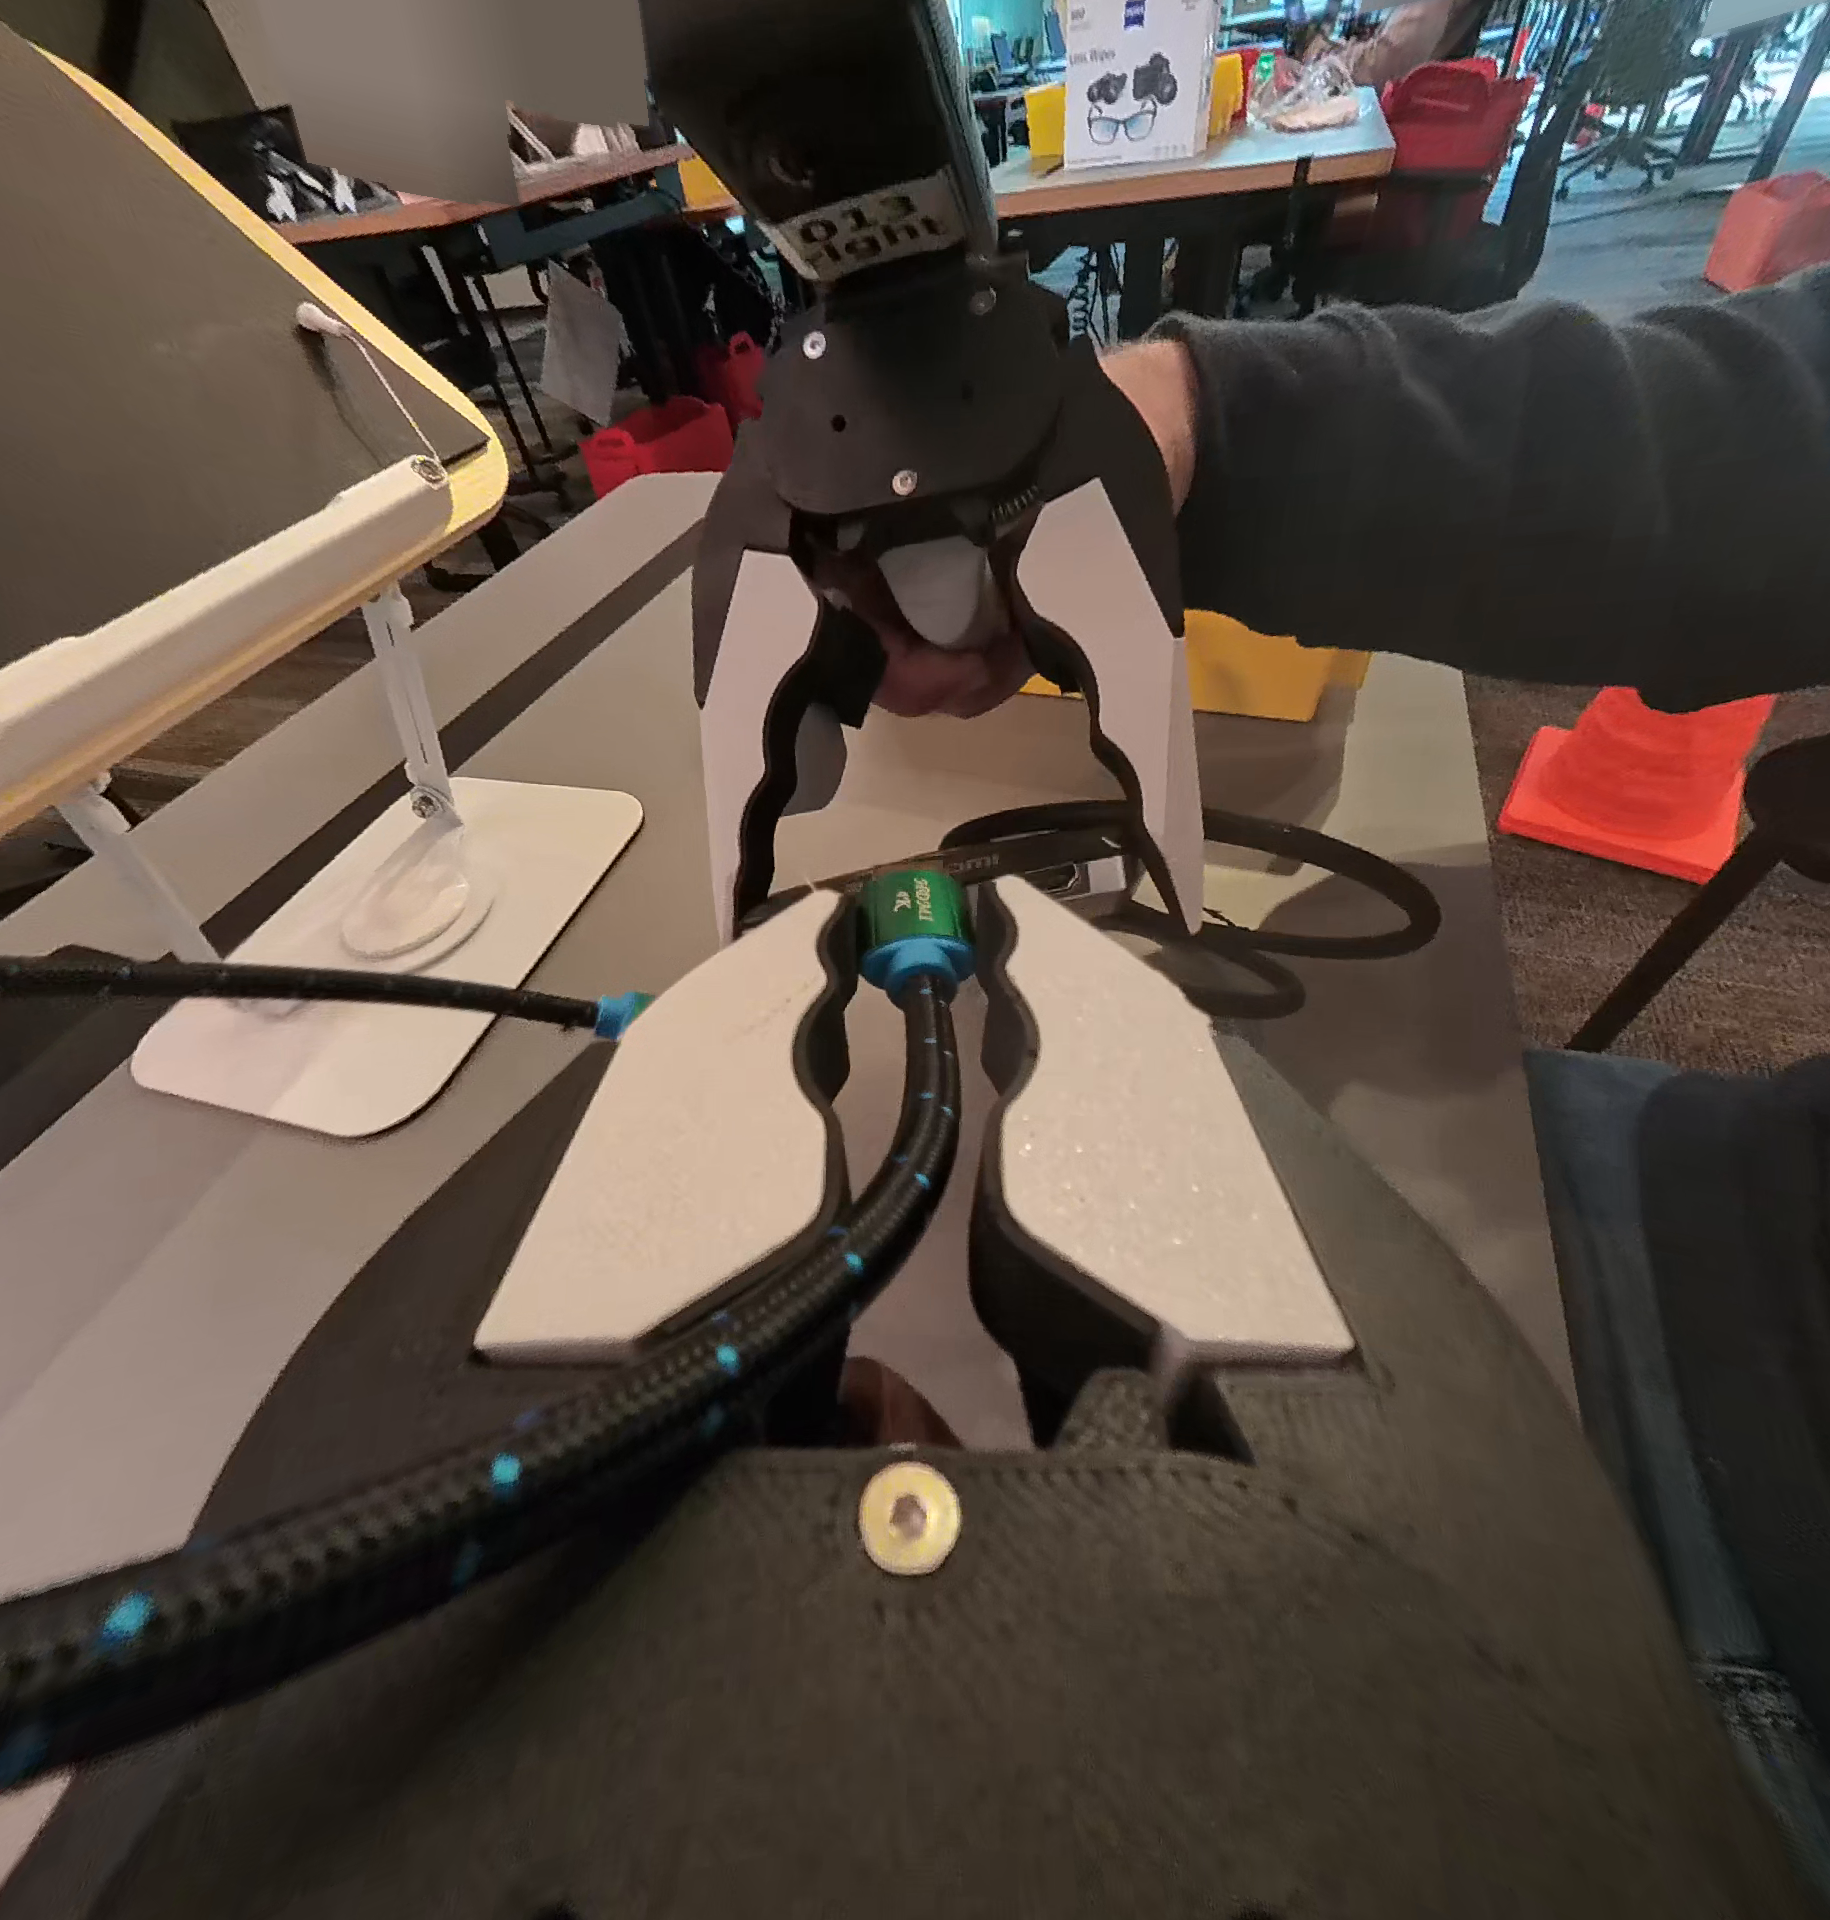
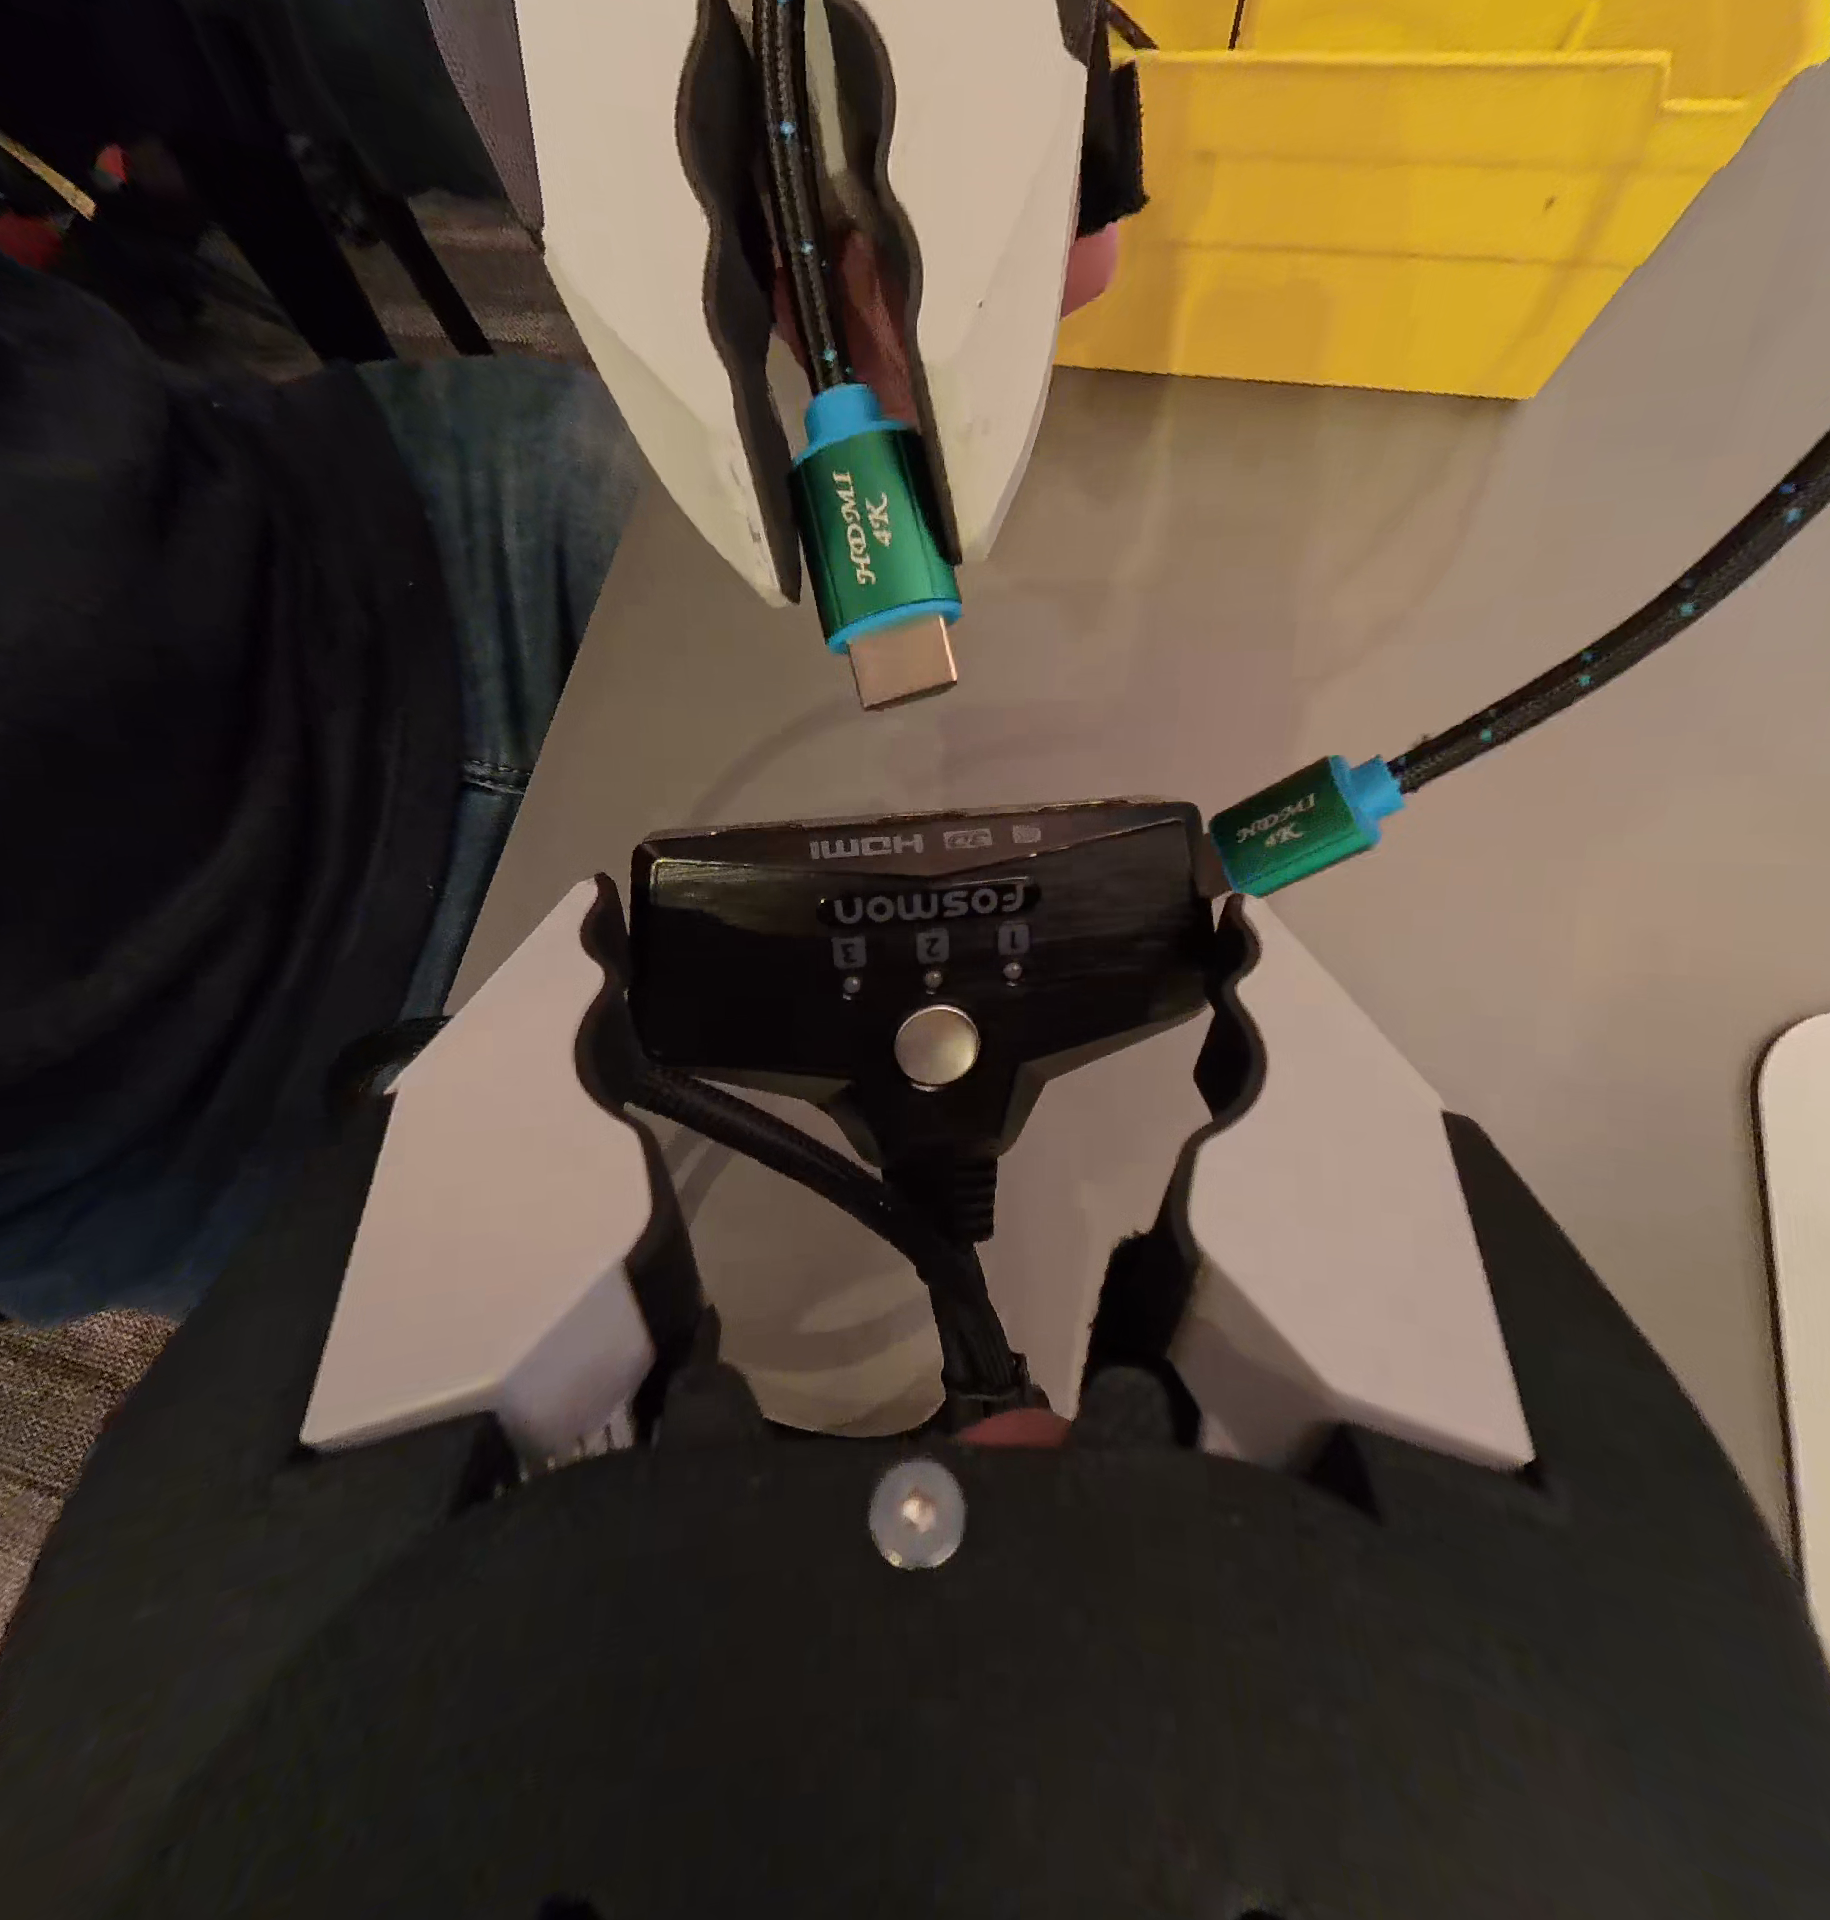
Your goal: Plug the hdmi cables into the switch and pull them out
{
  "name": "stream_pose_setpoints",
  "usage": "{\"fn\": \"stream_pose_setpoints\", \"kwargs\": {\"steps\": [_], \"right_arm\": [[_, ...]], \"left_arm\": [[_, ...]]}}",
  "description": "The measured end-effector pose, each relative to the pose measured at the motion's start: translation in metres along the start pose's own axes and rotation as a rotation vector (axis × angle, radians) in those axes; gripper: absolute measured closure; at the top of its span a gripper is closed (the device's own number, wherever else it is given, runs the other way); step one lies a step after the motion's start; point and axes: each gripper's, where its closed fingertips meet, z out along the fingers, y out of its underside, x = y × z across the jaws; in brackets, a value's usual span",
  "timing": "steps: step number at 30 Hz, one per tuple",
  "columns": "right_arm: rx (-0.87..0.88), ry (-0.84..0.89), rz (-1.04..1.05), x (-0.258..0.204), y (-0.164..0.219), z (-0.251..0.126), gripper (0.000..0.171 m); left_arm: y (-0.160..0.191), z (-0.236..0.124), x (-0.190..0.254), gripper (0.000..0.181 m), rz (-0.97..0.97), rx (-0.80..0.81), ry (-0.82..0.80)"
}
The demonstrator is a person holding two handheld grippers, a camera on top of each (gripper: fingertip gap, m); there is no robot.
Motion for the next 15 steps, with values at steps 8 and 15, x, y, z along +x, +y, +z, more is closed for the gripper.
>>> {"fn": "stream_pose_setpoints", "kwargs": {"steps": [8, 15], "right_arm": [[-0.022, 0.000, -0.027, -0.004, -0.001, 0.000, 0.062], [-0.055, -0.001, -0.037, -0.006, 0.000, 0.002, 0.061]], "left_arm": [[0.009, 0.008, 0.006, 0.160, -0.006, -0.061, 0.045], [0.015, 0.009, 0.007, 0.160, -0.015, -0.115, 0.058]]}}
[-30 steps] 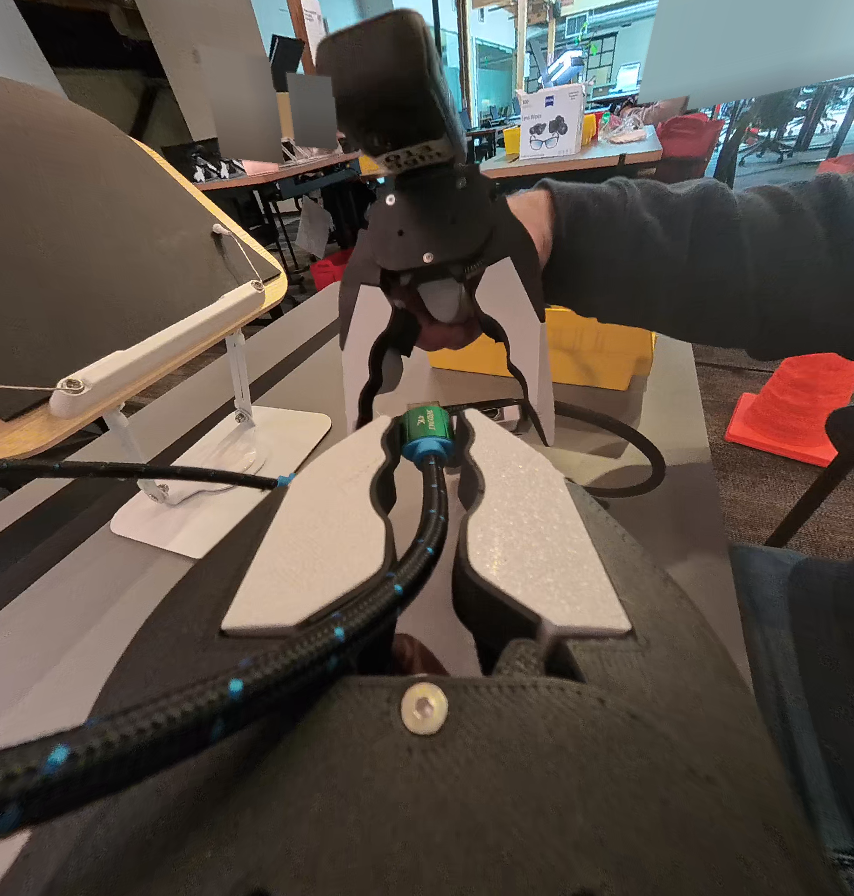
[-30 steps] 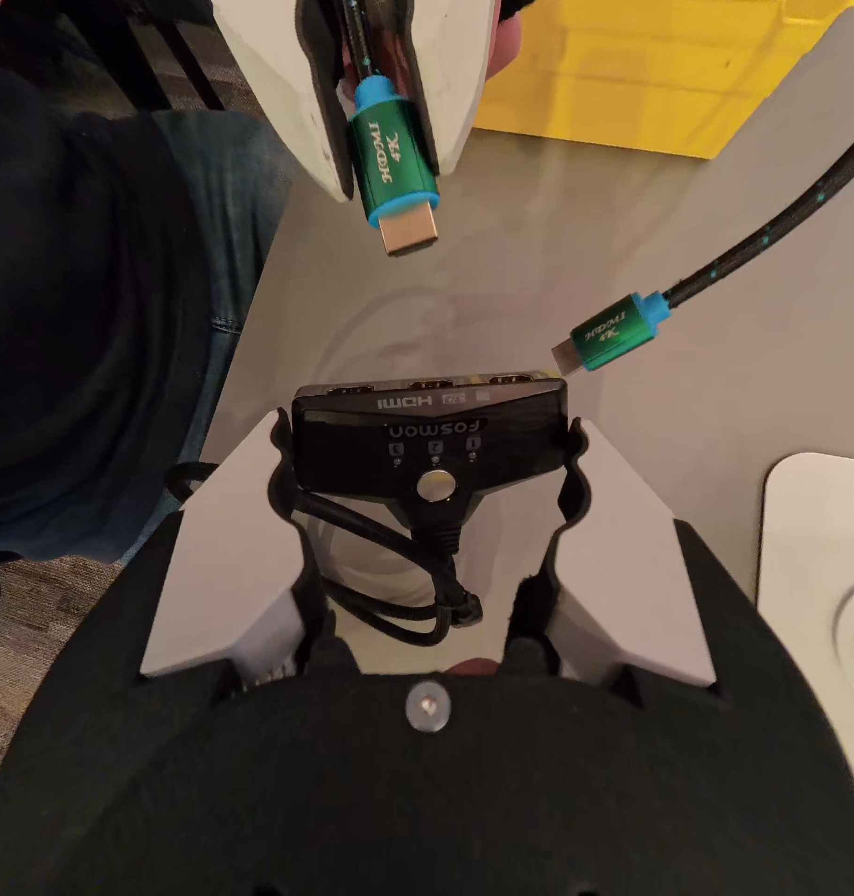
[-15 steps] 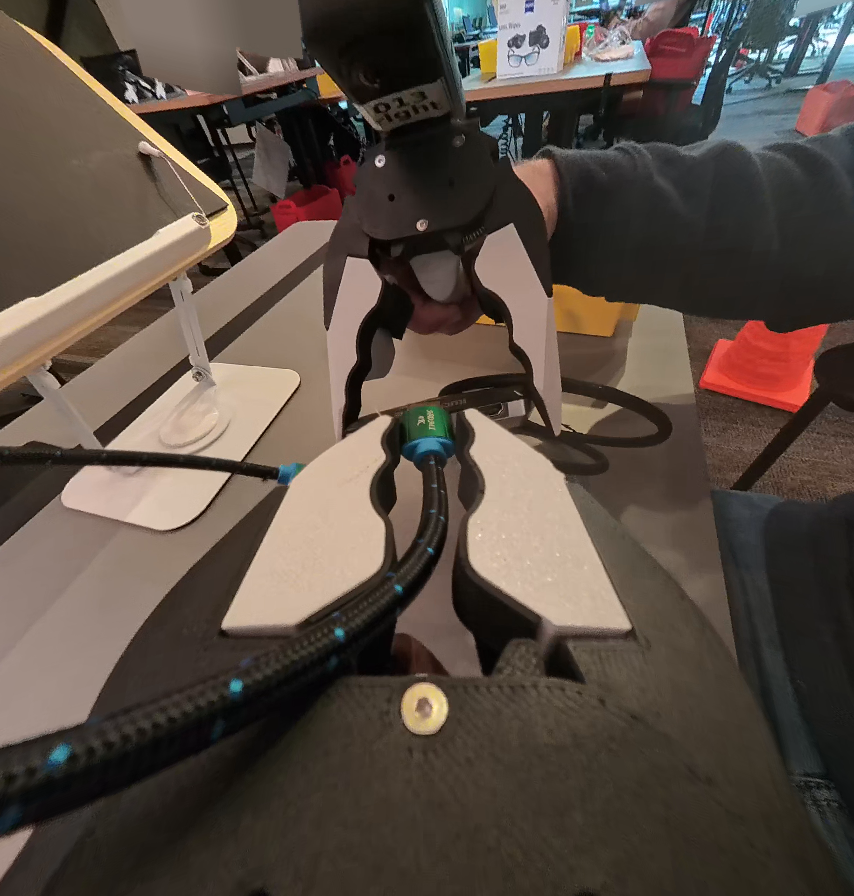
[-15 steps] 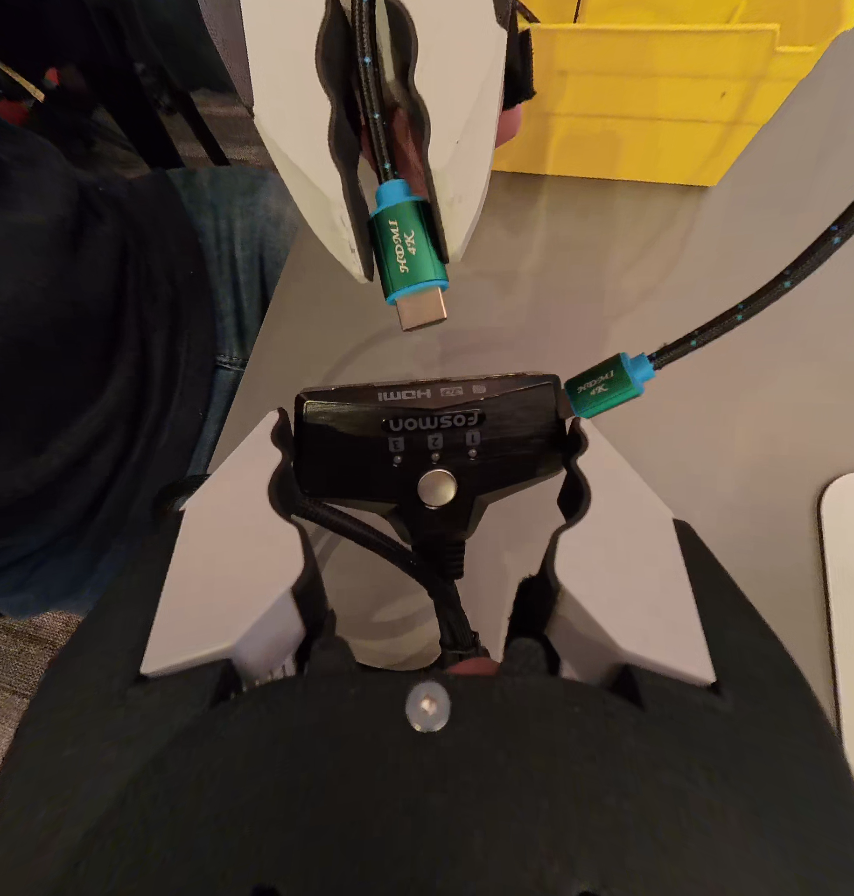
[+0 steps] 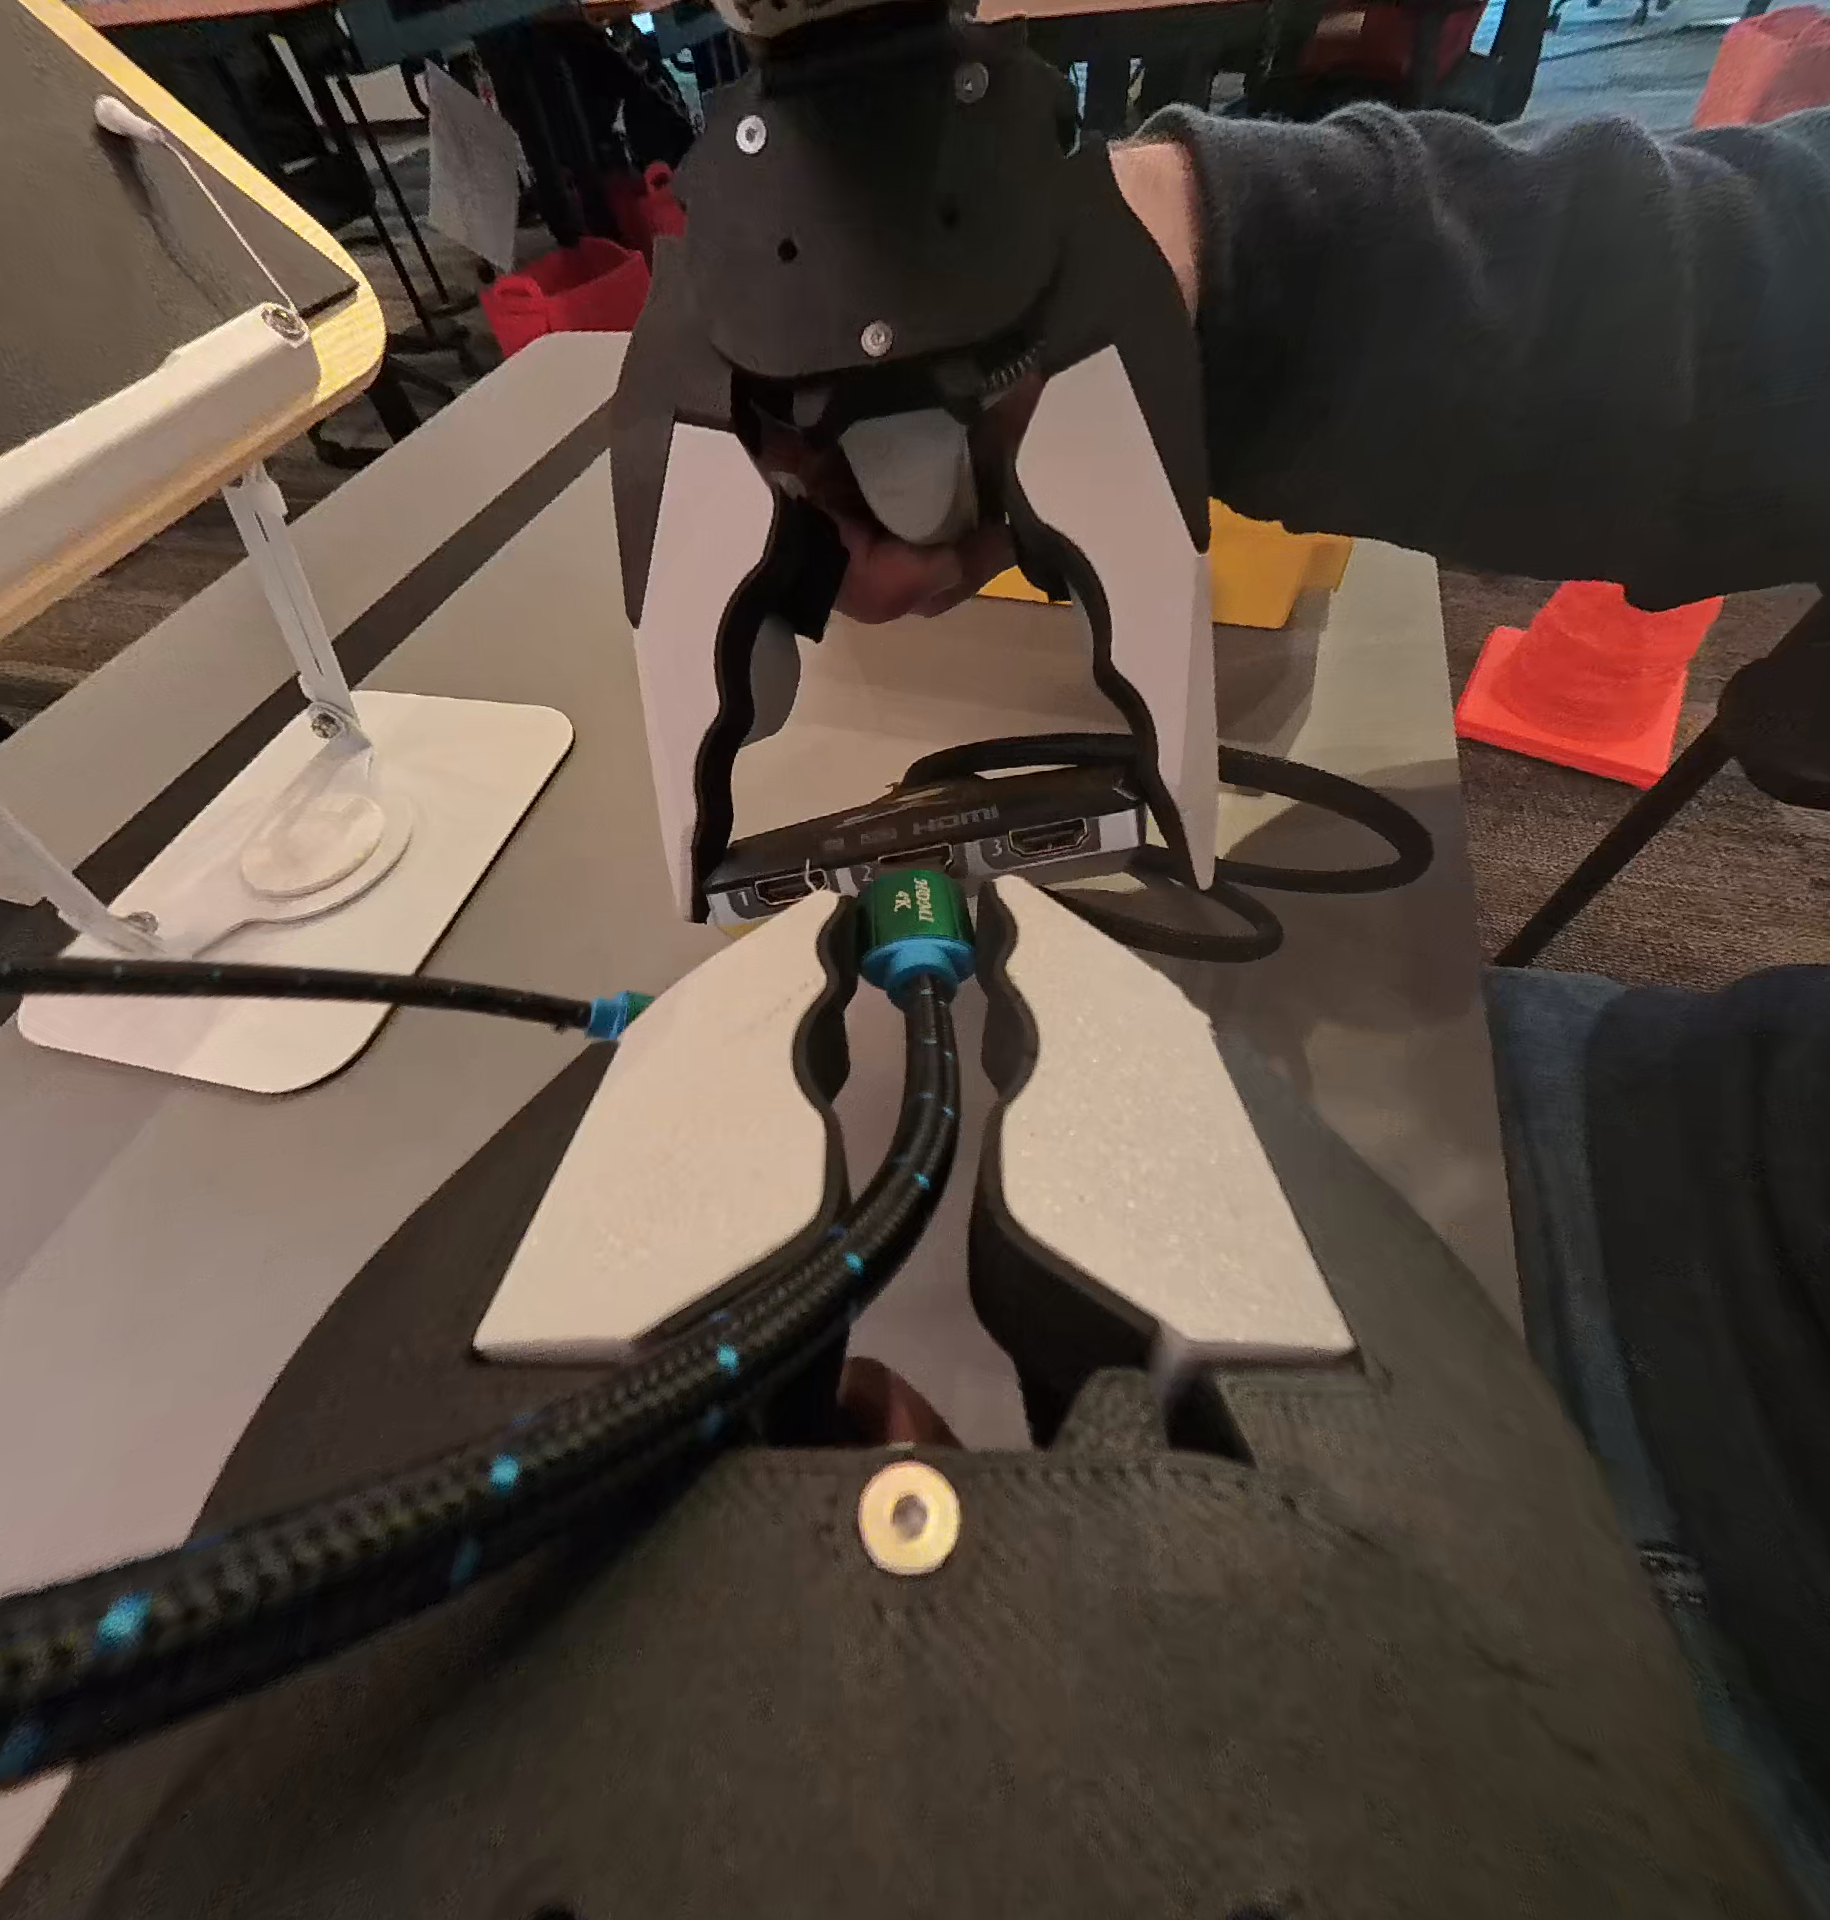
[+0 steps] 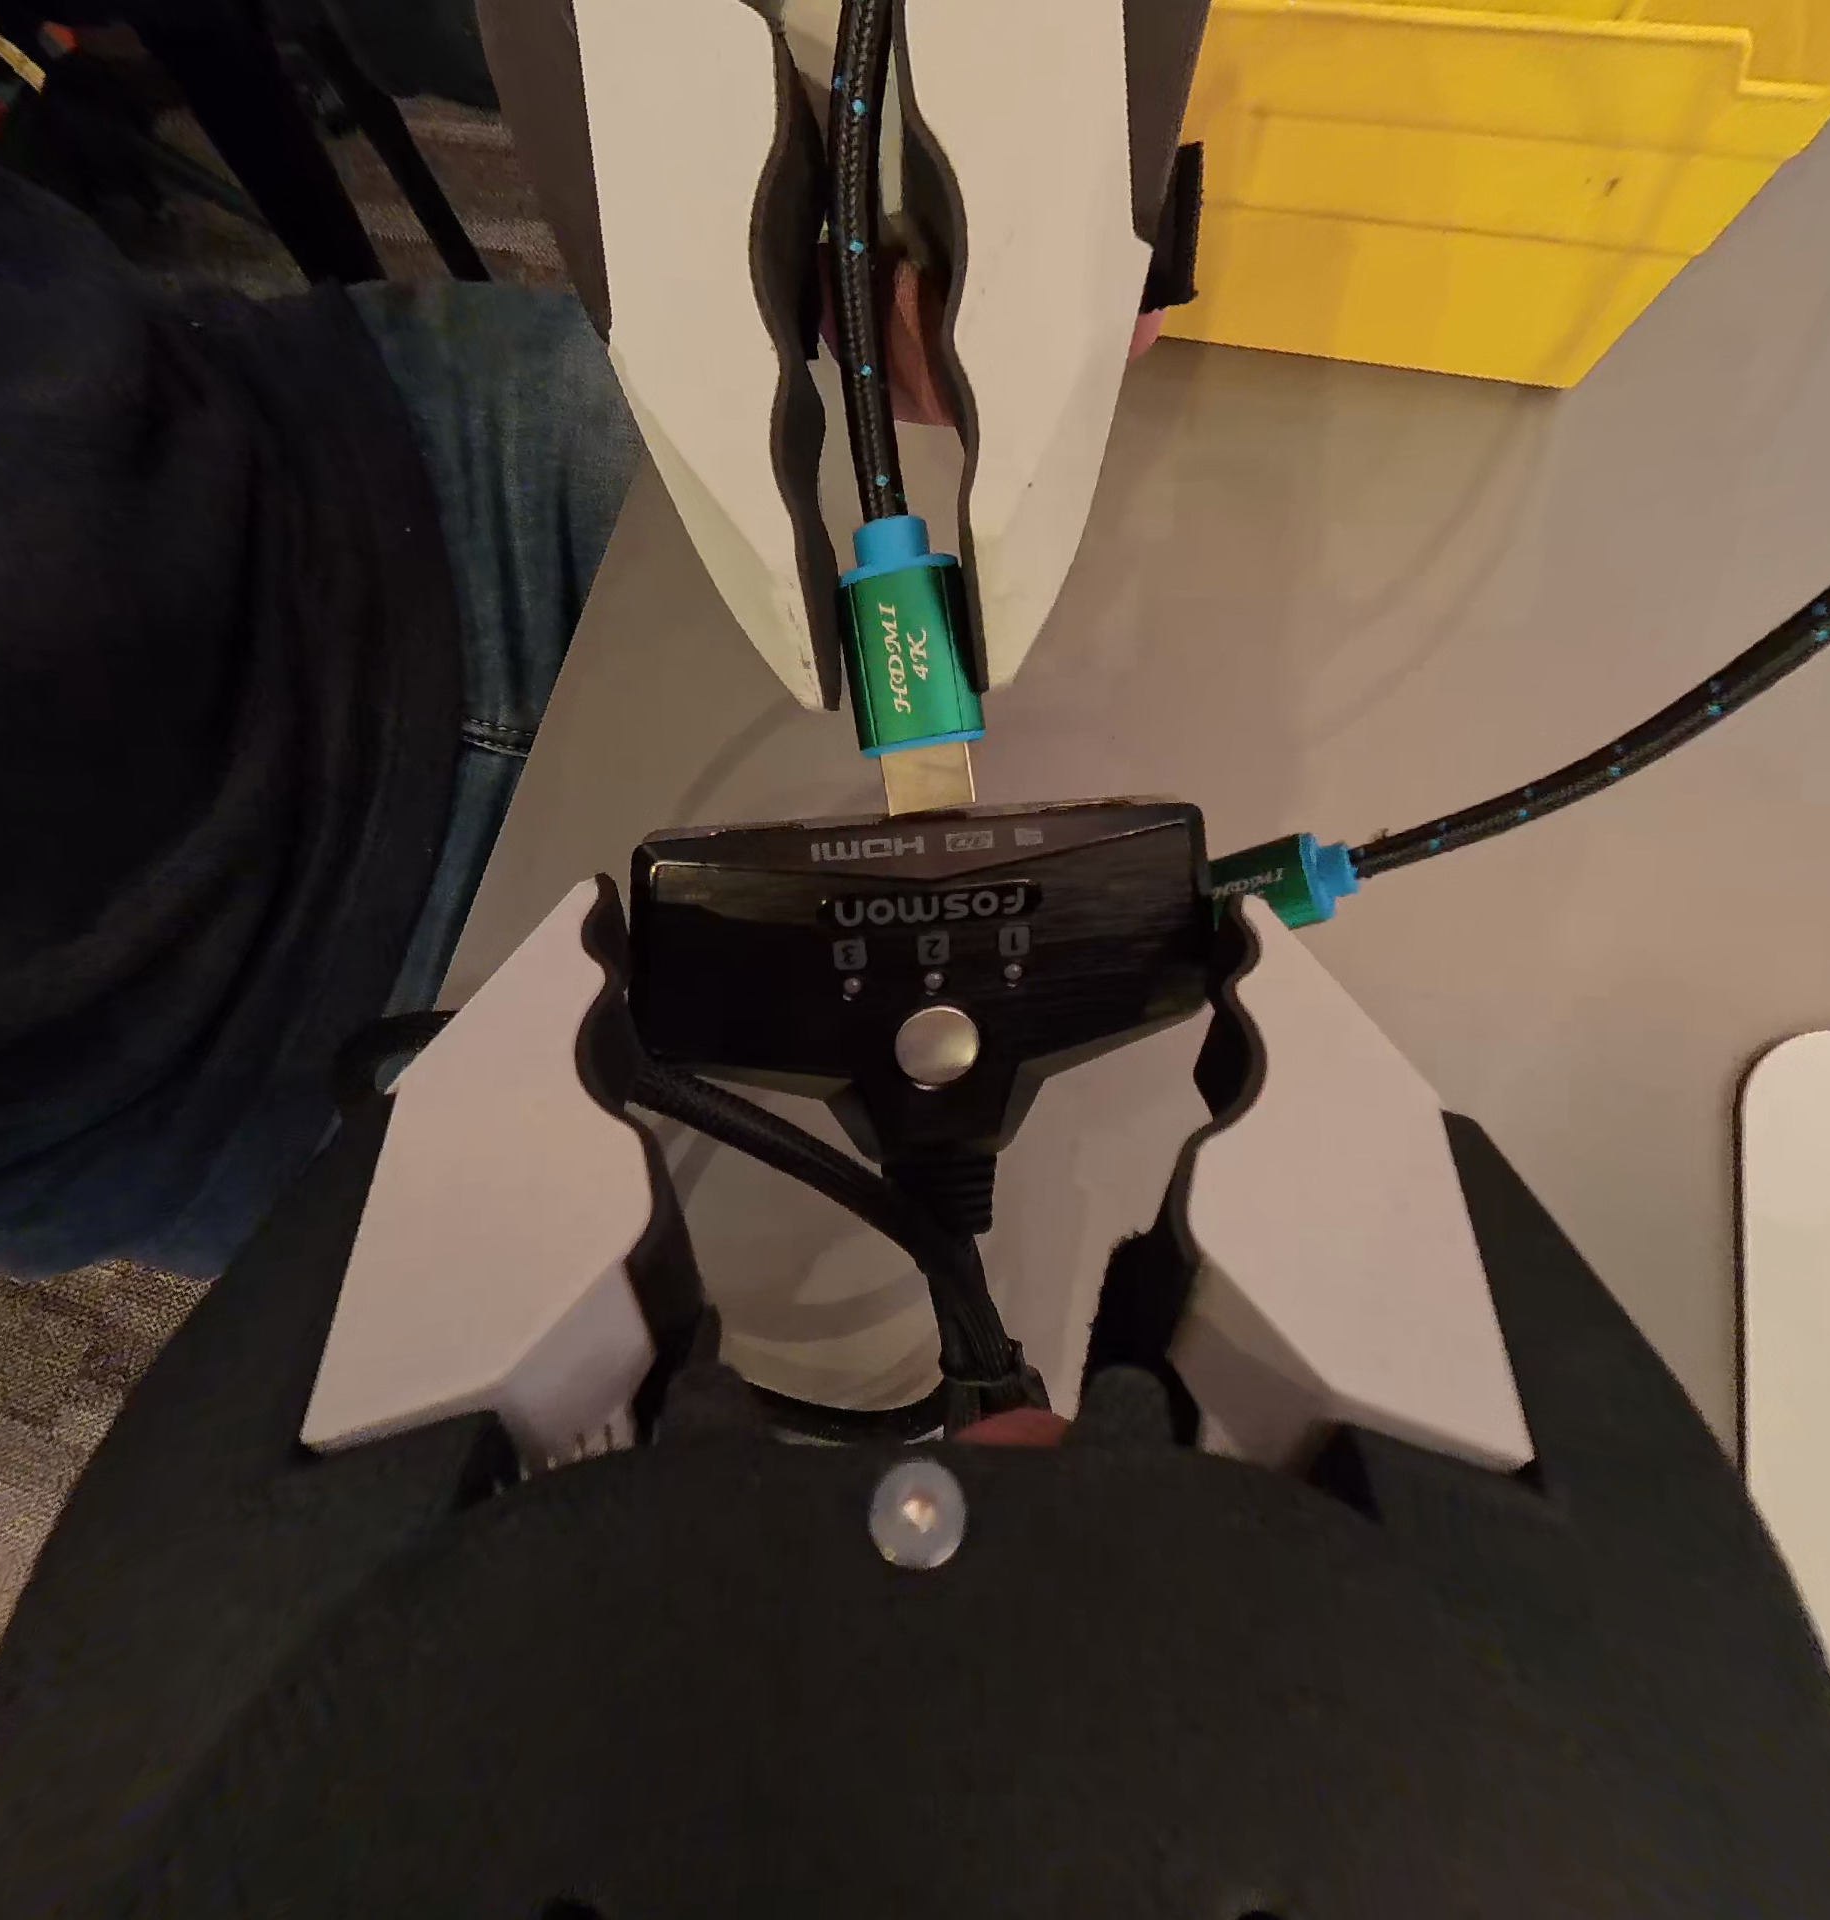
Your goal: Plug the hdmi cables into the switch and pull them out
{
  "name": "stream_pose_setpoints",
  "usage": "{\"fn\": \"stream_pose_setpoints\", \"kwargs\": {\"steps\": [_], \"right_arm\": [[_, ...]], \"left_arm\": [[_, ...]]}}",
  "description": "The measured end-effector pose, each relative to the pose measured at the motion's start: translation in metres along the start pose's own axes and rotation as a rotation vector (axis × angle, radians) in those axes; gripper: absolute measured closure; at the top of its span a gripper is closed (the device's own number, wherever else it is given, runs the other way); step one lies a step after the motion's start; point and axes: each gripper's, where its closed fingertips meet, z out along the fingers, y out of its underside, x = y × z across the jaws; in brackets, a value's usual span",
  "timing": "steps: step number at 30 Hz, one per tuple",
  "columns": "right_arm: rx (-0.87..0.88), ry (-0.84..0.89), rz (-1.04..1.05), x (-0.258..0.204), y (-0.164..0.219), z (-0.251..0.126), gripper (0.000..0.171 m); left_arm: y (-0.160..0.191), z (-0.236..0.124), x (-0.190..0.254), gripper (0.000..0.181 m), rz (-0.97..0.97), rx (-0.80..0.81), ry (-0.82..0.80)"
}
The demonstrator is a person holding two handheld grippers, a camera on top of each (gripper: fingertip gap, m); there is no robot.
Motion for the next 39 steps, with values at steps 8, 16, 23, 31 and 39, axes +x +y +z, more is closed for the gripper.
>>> {"fn": "stream_pose_setpoints", "kwargs": {"steps": [8, 16, 23, 31, 39], "right_arm": [[-0.051, 0.016, -0.015, 0.0008, 0.0039, 0.0058, 0.062], [-0.089, 0.026, -0.025, -0.0004, 0.0063, 0.0084, 0.062], [-0.103, 0.044, -0.052, -0.0018, 0.0036, 0.0069, 0.062], [-0.071, 0.039, -0.039, -0.0018, 0.0003, 0.0043, 0.062], [-0.032, 0.029, -0.024, -0.0029, -0.0016, 0.0032, 0.063]], "left_arm": [[0.0047, 0.0013, 0.0013, 0.160, -0.019, -0.045, 0.011], [0.0086, 0.0015, 0.0034, 0.160, -0.040, -0.090, 0.034], [0.0063, 0.0004, 0.0052, 0.160, -0.132, -0.062, 0.085], [0.0031, 0.0000, 0.0040, 0.160, -0.185, -0.006, 0.099], [0.0015, 0.0005, 0.0037, 0.160, -0.214, 0.019, 0.109]]}}
